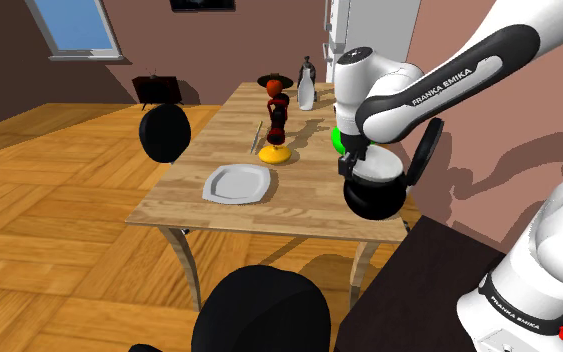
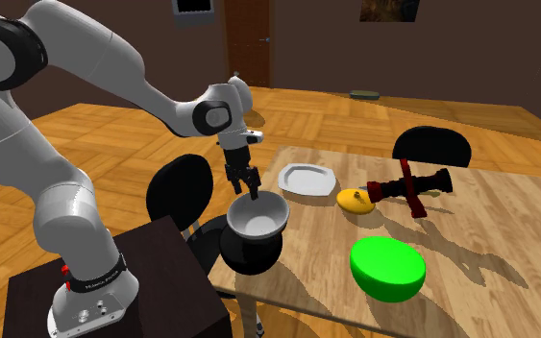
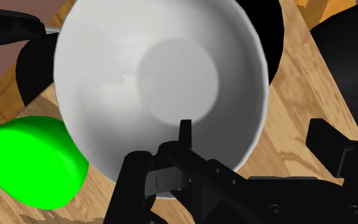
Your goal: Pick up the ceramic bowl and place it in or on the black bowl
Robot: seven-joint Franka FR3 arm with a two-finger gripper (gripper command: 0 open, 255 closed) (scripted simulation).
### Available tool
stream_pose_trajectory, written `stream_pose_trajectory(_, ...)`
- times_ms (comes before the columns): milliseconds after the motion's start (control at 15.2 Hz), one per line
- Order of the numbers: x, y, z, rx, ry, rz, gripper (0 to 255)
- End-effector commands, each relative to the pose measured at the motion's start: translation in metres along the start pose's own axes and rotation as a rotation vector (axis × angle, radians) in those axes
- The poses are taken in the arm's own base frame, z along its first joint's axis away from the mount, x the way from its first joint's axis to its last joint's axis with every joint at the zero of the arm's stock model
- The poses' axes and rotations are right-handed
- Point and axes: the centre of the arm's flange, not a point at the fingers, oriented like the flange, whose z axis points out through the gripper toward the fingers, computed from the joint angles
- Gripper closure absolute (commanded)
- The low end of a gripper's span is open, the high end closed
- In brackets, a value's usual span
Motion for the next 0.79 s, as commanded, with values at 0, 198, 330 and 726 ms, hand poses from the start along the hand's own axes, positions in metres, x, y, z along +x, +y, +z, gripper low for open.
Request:
stream_pose_trajectory(0, 0.0, 0.0, 0.0, 0.0, 0.0, 0.0, 0)
stream_pose_trajectory(198, 0.0, 0.0, -0.026, 0.0, 0.0, 0.0, 0)
stream_pose_trajectory(330, 0.0, 0.0, -0.05, 0.0, 0.0, 0.0, 0)
stream_pose_trajectory(726, 0.0, 0.0, -0.05, 0.0, 0.0, 0.0, 0)
